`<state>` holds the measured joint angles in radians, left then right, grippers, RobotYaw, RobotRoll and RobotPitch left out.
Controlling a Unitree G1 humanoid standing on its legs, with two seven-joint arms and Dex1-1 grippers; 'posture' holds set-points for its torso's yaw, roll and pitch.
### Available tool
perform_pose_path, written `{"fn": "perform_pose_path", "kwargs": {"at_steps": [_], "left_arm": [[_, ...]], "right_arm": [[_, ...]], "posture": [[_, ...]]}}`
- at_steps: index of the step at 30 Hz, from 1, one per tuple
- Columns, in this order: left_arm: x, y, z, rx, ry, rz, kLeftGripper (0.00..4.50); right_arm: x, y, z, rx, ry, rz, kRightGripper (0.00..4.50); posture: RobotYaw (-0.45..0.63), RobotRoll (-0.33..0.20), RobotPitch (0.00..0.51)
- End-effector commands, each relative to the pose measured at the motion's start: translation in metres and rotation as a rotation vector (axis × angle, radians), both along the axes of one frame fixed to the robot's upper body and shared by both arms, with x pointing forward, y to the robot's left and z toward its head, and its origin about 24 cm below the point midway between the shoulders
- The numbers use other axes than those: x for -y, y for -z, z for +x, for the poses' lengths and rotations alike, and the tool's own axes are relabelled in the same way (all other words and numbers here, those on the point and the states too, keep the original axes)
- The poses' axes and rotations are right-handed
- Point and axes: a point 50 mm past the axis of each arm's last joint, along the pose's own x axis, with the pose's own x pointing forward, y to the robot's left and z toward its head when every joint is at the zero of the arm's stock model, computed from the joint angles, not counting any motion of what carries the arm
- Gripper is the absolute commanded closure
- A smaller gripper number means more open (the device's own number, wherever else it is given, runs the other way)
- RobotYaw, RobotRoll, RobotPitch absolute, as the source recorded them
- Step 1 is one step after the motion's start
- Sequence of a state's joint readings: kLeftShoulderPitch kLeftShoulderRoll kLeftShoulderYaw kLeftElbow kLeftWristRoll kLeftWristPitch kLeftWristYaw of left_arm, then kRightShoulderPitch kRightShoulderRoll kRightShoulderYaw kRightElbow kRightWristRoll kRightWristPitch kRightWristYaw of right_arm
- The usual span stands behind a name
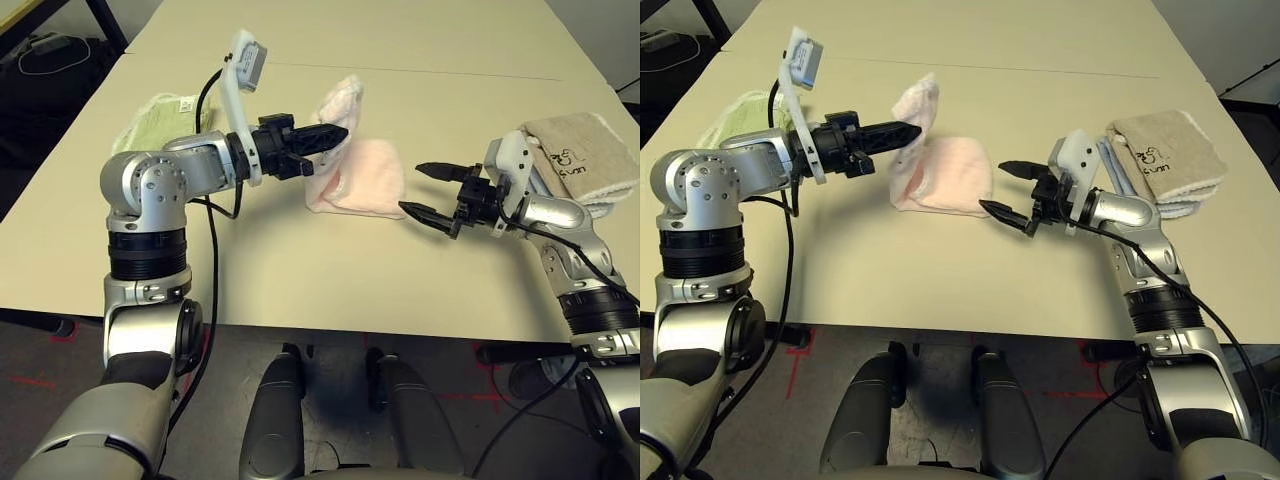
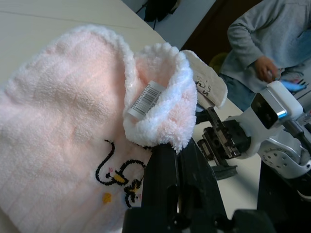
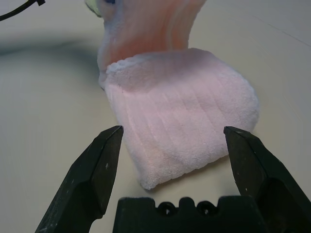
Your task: Fold the towel and set it aside.
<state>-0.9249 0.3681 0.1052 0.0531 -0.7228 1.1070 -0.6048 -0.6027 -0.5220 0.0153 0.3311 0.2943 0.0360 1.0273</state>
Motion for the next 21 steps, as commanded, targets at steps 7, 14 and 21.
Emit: {"fn": "perform_pose_path", "kwargs": {"at_steps": [7,14,21], "left_arm": [[0.01,0.017,0.004,0.055,0.052,0.13,4.48],[0.018,0.014,0.005,0.089,0.093,0.151,4.48],[0.029,0.014,0.006,0.084,0.106,0.124,4.48]], "right_arm": [[0.015,-0.001,0.0,-0.01,0.049,0.019,0.0],[0.016,0.001,-0.002,-0.01,0.056,0.018,0.0],[0.015,0.0,-0.001,-0.006,0.056,0.017,0.0]], "posture": [[0.06,0.0,0.178],[0.06,0.0,0.177],[0.06,0.0,0.18]]}}
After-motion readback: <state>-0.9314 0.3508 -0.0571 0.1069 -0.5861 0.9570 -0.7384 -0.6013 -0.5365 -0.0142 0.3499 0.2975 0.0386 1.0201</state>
